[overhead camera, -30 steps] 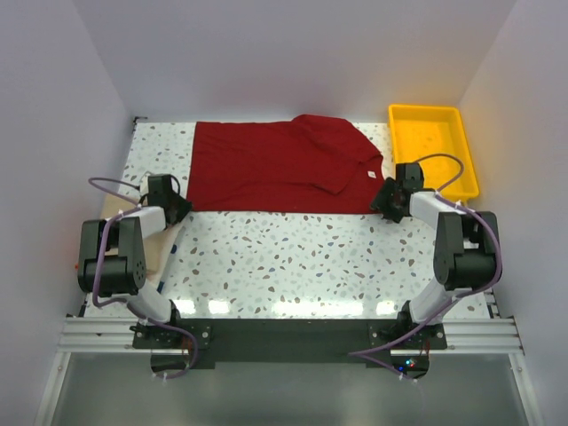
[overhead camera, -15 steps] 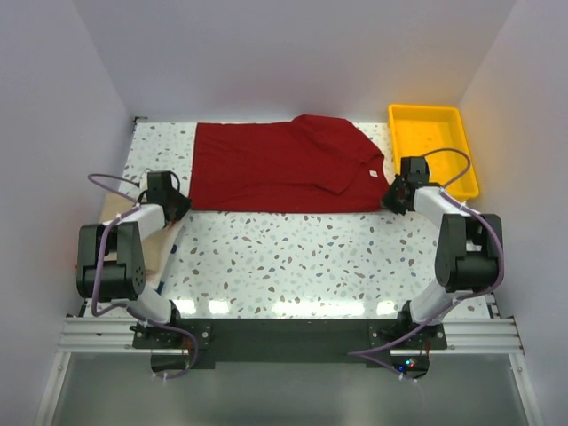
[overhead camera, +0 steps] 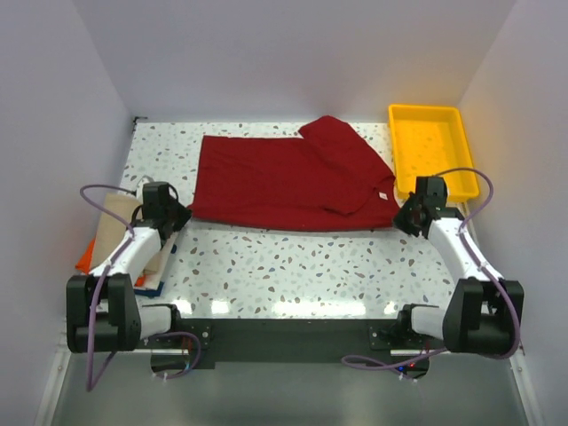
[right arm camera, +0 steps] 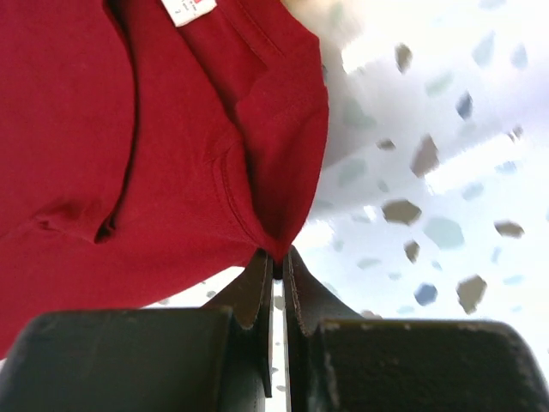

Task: Fold and stack the t-shirts
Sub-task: Fold the tshirt

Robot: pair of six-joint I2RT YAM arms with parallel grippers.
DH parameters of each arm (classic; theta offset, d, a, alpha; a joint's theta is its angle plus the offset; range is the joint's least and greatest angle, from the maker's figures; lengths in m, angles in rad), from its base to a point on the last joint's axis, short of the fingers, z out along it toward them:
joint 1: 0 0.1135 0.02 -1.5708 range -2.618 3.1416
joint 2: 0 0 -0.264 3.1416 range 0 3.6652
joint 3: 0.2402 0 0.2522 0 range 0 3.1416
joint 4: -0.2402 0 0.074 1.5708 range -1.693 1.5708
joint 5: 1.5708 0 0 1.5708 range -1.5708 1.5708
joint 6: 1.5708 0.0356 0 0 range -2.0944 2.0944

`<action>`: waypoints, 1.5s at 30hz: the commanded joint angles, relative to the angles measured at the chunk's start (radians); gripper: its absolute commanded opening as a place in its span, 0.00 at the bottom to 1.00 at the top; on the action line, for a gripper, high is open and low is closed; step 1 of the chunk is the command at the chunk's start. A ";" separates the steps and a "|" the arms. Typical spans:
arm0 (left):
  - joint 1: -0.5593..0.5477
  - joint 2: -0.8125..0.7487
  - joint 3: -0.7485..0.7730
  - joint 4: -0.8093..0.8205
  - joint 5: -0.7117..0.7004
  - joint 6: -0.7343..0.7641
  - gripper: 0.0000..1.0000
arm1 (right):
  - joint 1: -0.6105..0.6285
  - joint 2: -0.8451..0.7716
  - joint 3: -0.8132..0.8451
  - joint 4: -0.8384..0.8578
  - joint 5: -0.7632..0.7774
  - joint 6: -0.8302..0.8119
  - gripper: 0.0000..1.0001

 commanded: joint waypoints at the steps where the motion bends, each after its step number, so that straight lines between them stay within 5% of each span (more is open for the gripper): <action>1: 0.000 -0.082 -0.086 -0.041 -0.023 0.004 0.00 | -0.015 -0.111 -0.067 -0.075 0.046 0.010 0.00; 12: -0.002 -0.297 -0.243 -0.120 -0.054 0.018 0.00 | -0.033 -0.304 -0.202 -0.207 0.063 0.069 0.00; 15: -0.002 -0.321 -0.266 -0.128 -0.057 0.021 0.00 | -0.035 -0.314 -0.203 -0.235 0.078 0.069 0.07; 17: 0.000 -0.330 -0.266 -0.133 -0.054 0.035 0.02 | -0.035 -0.320 -0.202 -0.238 0.075 0.072 0.24; 20: -0.002 -0.352 -0.240 -0.139 -0.030 0.068 0.32 | -0.035 -0.326 -0.173 -0.221 0.058 0.044 0.51; 21: -0.002 -0.360 -0.222 -0.140 -0.020 0.087 0.45 | -0.033 -0.329 -0.156 -0.214 0.040 0.018 0.54; 23: 0.000 -0.378 -0.197 -0.151 -0.013 0.107 0.51 | -0.033 -0.323 -0.139 -0.188 0.011 -0.008 0.58; 31: -0.002 -0.327 -0.076 -0.137 0.105 0.174 0.55 | 0.011 -0.236 -0.133 -0.034 -0.146 -0.027 0.59; 39: -0.013 -0.257 -0.038 -0.111 0.223 0.214 0.54 | 0.259 -0.097 -0.179 0.185 -0.143 0.116 0.51; 45: -0.014 -0.255 -0.013 -0.121 0.251 0.240 0.54 | 0.281 0.011 -0.200 0.277 -0.129 0.164 0.49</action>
